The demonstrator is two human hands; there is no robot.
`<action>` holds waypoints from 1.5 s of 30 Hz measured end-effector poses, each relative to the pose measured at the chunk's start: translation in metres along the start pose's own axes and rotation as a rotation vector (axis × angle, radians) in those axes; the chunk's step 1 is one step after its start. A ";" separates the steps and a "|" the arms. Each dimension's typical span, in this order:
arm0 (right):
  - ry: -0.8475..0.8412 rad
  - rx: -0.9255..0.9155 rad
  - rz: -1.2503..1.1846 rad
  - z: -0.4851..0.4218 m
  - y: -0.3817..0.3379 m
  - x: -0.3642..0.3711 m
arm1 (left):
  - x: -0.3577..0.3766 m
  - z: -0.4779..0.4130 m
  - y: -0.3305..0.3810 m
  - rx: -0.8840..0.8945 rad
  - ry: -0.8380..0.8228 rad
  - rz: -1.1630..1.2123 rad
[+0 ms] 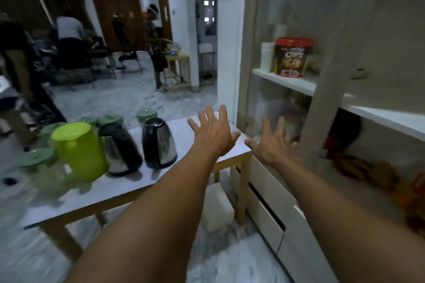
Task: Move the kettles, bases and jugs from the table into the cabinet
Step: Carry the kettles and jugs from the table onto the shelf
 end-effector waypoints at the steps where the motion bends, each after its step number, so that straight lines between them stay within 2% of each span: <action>1: -0.028 -0.037 0.000 0.003 -0.024 0.011 | -0.005 0.005 -0.025 -0.049 0.004 -0.013; 9: -0.209 -0.320 -0.061 0.015 -0.186 0.097 | -0.025 0.042 -0.211 -0.431 -0.017 0.009; 13: -0.292 -0.361 -0.100 0.011 -0.239 0.139 | -0.017 0.043 -0.277 -0.560 -0.016 0.052; 19: -0.321 -0.230 -0.229 -0.027 -0.284 0.199 | 0.024 0.002 -0.345 -0.679 -0.074 0.195; 24: -0.281 -0.008 -0.471 -0.077 -0.312 0.247 | 0.079 -0.051 -0.396 -0.819 -0.066 0.591; 27: -0.261 0.147 -0.595 -0.100 -0.320 0.273 | 0.100 -0.076 -0.413 -0.834 -0.085 0.818; 31: -0.221 0.269 -0.685 -0.123 -0.324 0.301 | 0.126 -0.098 -0.421 -0.873 -0.130 1.056; 36: -0.185 0.354 -0.697 -0.136 -0.324 0.321 | 0.146 -0.112 -0.432 -0.839 -0.108 1.056; 45: -0.119 0.323 -0.708 -0.129 -0.296 0.306 | 0.129 -0.099 -0.425 -0.721 -0.033 1.032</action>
Point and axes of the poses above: each hand's wrist, its own z-axis away from the middle knuckle, its own x-axis out of the palm, y = z × x, the point moved 5 cm from there along -z, towards the middle knuckle, and after that the axes turned 4 degrees about -x, right-handed, at the moved point
